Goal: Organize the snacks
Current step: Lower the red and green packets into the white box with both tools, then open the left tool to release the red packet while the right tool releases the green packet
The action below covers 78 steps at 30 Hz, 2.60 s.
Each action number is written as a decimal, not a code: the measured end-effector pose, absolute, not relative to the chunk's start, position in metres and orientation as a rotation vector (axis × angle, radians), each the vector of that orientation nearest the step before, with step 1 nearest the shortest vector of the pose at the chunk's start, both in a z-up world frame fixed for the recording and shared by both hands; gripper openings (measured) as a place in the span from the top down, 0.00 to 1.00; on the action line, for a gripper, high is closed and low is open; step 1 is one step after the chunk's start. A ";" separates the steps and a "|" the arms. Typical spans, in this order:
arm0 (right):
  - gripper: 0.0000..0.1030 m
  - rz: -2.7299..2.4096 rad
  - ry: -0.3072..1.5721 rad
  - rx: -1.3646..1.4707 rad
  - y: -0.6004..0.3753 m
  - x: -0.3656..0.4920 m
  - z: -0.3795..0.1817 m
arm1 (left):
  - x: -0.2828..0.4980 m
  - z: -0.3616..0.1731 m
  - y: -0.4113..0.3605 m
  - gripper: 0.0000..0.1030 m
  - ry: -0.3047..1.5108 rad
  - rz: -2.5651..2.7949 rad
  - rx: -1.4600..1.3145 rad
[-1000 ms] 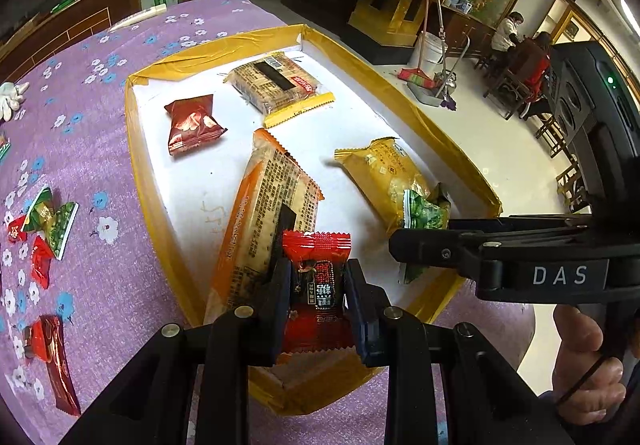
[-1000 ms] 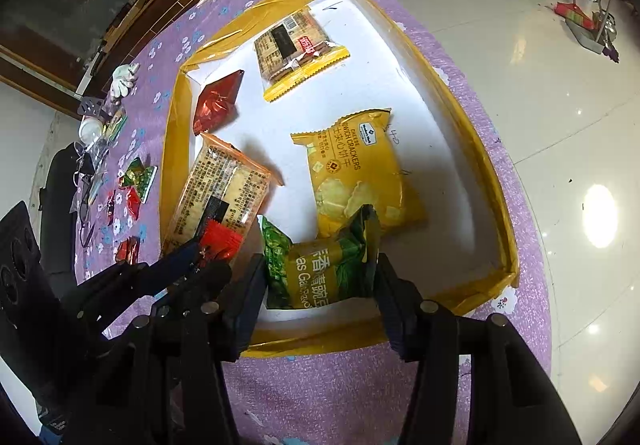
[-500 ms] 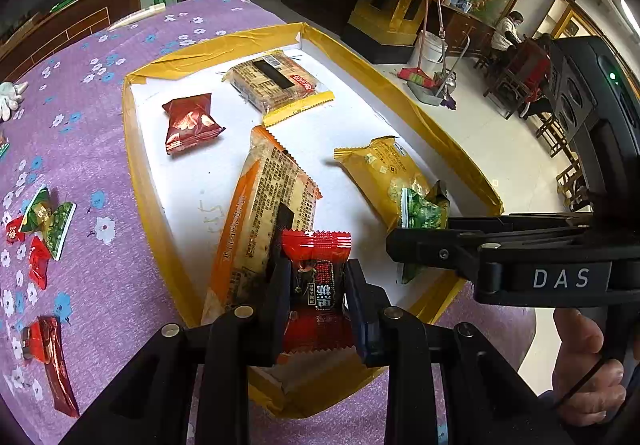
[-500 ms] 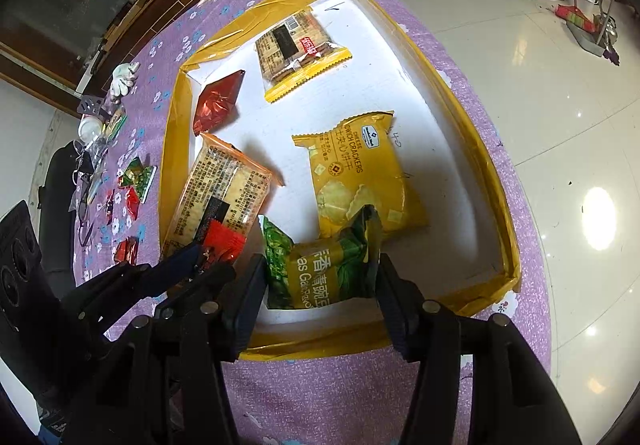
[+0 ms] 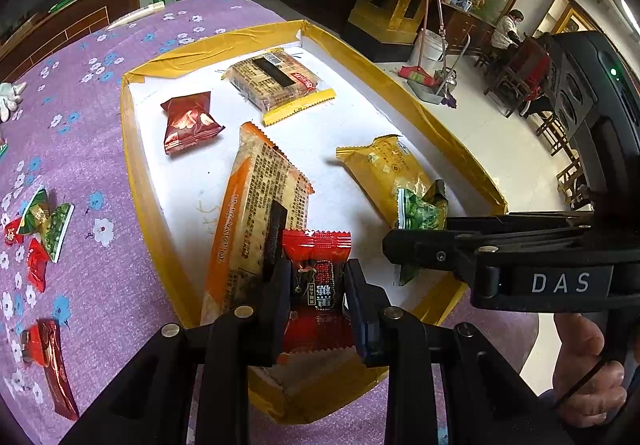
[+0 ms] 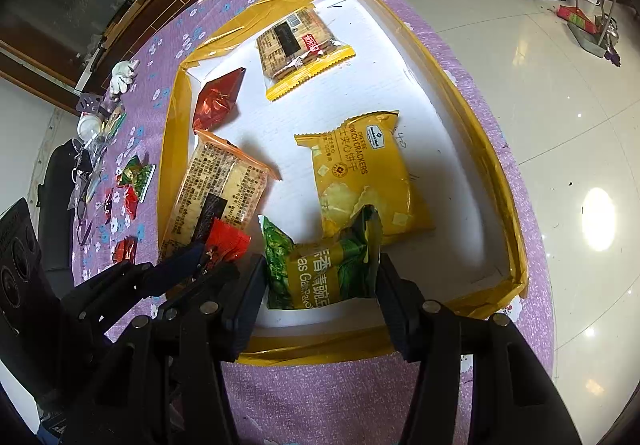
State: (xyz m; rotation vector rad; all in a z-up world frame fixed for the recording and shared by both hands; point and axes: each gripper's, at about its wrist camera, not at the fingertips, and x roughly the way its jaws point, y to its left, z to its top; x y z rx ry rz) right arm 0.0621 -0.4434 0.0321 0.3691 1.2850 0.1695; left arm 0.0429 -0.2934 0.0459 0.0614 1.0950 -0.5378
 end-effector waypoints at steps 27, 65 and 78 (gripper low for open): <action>0.47 0.148 1.273 0.281 -0.436 0.093 0.027 | 0.066 0.037 -0.301 0.73 1.082 -0.516 0.105; 0.39 0.170 1.210 0.343 -0.440 0.075 0.042 | 0.052 0.043 -0.303 0.54 1.056 -0.535 0.102; 0.38 0.119 1.157 0.332 -0.434 0.054 0.054 | 0.021 0.054 -0.293 0.54 0.993 -0.523 0.160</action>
